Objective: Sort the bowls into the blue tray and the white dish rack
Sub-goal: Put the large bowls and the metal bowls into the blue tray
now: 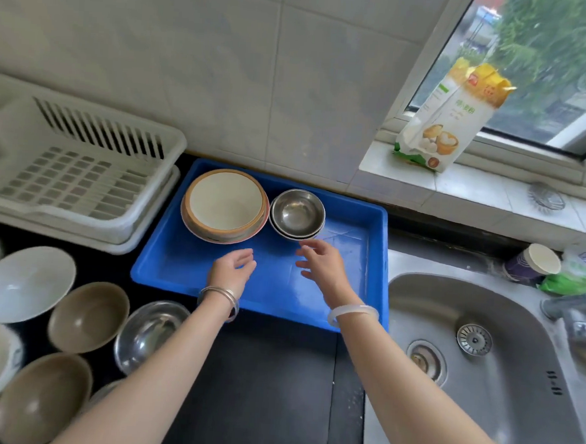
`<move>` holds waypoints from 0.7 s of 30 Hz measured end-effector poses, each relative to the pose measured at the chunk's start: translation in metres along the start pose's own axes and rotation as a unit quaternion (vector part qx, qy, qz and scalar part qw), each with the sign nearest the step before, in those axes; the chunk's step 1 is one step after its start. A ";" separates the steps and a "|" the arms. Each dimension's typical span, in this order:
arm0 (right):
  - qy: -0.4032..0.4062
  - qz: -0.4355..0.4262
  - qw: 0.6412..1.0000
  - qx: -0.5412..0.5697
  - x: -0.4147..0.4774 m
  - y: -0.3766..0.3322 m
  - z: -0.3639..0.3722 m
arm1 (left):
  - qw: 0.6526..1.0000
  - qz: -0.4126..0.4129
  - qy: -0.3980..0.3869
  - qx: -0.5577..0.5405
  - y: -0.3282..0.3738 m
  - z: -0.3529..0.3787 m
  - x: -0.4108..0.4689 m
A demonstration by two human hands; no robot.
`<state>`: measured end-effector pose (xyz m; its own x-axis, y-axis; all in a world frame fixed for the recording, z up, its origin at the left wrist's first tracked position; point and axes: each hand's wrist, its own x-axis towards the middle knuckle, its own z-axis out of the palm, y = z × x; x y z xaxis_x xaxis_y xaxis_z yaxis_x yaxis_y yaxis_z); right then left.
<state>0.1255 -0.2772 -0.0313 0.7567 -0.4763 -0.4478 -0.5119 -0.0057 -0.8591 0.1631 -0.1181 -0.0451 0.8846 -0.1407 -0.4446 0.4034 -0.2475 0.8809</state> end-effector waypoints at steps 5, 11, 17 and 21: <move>-0.112 -0.024 0.990 -0.081 -0.065 0.019 0.046 | 0.991 0.029 0.096 0.087 -0.034 -0.063 -0.064; -0.203 0.010 0.961 -0.188 -0.105 0.060 0.099 | 0.943 0.005 0.218 0.250 -0.088 -0.131 -0.131; -0.220 0.056 0.949 -0.218 -0.101 0.070 0.132 | 0.936 -0.041 0.164 0.308 -0.124 -0.156 -0.147; -0.214 0.088 0.956 -0.180 -0.096 0.071 0.145 | 0.917 -0.039 0.149 0.367 -0.127 -0.160 -0.134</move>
<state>0.0753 -0.1045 -0.0849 0.7036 -0.0944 -0.7043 -0.6951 -0.2973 -0.6546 0.0309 0.0859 -0.0718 0.9288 0.1462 -0.3404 0.2983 -0.8400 0.4531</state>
